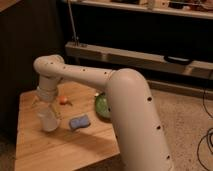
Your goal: Place the pepper in the ceramic bowl
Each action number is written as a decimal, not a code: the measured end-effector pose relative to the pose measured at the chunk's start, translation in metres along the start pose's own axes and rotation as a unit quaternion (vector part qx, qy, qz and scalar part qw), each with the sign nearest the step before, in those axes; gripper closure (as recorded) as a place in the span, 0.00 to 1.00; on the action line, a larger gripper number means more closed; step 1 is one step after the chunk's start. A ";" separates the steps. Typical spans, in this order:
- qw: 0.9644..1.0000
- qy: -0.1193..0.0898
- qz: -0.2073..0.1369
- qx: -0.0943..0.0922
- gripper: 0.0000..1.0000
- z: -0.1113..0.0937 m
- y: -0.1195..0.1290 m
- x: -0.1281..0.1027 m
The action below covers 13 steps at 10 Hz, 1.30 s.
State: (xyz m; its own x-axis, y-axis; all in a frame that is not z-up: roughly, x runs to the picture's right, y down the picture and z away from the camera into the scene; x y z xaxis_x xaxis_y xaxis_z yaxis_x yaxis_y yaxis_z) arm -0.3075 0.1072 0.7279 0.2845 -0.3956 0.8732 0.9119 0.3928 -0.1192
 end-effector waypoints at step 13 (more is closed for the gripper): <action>0.981 0.099 0.145 0.076 0.20 -0.102 0.006 0.134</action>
State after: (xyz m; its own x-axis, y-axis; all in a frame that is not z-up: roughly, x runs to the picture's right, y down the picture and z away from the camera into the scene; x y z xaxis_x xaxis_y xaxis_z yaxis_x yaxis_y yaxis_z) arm -0.2333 -0.0281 0.7955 0.5921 -0.3967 0.7015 0.7330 0.6269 -0.2642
